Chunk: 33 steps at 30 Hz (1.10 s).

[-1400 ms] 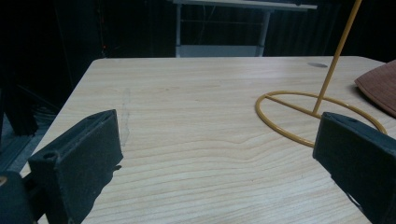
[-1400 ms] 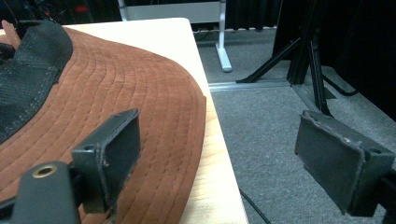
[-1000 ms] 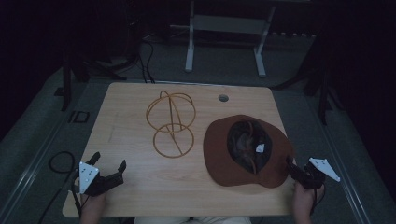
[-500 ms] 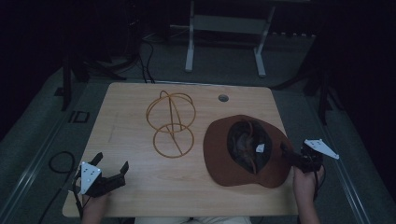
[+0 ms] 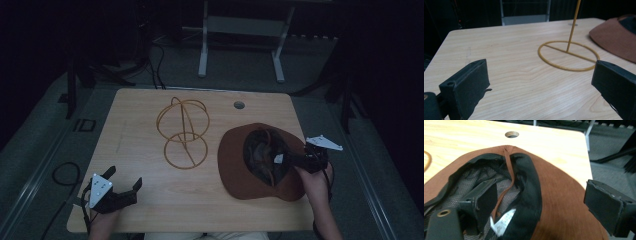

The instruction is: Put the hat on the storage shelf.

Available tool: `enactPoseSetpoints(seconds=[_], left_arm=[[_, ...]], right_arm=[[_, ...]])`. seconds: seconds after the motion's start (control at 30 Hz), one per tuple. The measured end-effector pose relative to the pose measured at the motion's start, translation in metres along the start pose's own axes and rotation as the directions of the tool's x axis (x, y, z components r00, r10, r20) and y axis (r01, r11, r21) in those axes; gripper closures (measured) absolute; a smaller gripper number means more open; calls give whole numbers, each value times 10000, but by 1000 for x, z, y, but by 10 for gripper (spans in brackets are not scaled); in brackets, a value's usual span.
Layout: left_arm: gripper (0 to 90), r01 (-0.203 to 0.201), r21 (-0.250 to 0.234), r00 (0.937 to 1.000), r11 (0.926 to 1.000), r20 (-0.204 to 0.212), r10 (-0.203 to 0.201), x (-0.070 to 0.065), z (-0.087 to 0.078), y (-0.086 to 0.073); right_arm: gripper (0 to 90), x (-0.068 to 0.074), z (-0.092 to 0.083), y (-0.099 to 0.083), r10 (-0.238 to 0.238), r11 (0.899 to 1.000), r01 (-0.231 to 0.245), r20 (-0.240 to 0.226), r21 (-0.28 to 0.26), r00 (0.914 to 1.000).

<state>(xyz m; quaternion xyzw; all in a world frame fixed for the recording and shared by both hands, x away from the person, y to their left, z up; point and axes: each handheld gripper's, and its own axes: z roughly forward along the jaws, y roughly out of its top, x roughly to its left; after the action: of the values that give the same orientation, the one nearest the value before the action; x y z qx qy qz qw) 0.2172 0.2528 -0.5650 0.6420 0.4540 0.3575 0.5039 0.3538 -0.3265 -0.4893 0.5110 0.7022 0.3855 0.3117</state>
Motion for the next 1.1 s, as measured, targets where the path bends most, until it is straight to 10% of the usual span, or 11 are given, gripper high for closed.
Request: enactPoseSetpoints(seconds=[0.37,0.87,1.1], left_arm=[[17,-56,253,9998,9997,204,51,0,1,-1],[17,-27,442,9996,9990,284,15,2,3,-2],[18,-98,514,9997,9986,216,87,1,4,-3]], right_arm=[[221,5,38,15,-680,9913,616,520,1166,9963],[264,8,100,-5,-1745,9322,1206,1318,3412,9758],[527,13,101,-13,-1963,9433,1348,1823,3033,9635]])
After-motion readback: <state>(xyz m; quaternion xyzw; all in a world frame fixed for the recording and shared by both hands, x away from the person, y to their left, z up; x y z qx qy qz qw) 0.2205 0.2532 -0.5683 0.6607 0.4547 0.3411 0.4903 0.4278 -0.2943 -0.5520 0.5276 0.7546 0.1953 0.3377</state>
